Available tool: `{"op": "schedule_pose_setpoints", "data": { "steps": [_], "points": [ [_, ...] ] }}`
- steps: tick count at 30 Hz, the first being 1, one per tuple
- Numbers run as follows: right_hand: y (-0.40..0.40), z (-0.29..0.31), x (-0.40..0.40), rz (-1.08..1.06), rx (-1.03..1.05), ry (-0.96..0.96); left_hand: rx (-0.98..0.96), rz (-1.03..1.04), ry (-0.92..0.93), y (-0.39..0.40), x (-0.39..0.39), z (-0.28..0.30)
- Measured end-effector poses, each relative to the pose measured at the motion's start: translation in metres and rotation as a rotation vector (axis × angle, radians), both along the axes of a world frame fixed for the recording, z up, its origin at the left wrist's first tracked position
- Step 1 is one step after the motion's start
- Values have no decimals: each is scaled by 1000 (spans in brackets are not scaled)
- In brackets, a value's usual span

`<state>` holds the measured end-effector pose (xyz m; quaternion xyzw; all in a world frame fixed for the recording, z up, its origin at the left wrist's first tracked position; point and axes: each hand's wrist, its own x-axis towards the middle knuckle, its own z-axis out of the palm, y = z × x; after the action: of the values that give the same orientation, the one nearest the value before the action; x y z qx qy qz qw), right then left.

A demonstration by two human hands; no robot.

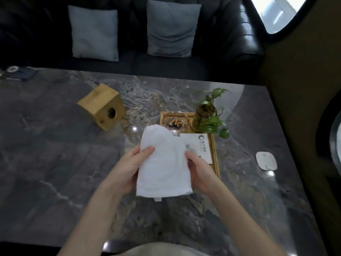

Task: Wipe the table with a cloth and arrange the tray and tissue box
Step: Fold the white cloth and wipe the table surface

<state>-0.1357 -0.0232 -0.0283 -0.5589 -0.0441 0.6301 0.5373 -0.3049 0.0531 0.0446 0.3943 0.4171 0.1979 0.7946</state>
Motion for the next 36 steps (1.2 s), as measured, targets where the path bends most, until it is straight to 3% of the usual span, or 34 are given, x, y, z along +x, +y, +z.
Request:
{"op": "schedule_pose_setpoints", "data": {
  "steps": [3, 6, 17, 24, 32, 36],
  "points": [
    [22, 3, -33, 52, -20, -368, -15, 79, 34, 23, -40, -15],
    [44, -4, -62, 67, 37, -573, 52, 126, 107, 46, -78, -37],
    [96, -57, -122, 202, -23, -730, 91, 109, 317, 112, -141, -131],
    [113, -74, -126, 323, -153, -1086, 442, 127, 566, 118, -130, -152],
    [113, -78, -128, 443, -160, -1423, 1024, -124, 1019, 108, -134, -172],
    [106, -91, -126, 749, -63, -1690, 1155, -279, 1184, 108, -134, -173]
  ]
}}
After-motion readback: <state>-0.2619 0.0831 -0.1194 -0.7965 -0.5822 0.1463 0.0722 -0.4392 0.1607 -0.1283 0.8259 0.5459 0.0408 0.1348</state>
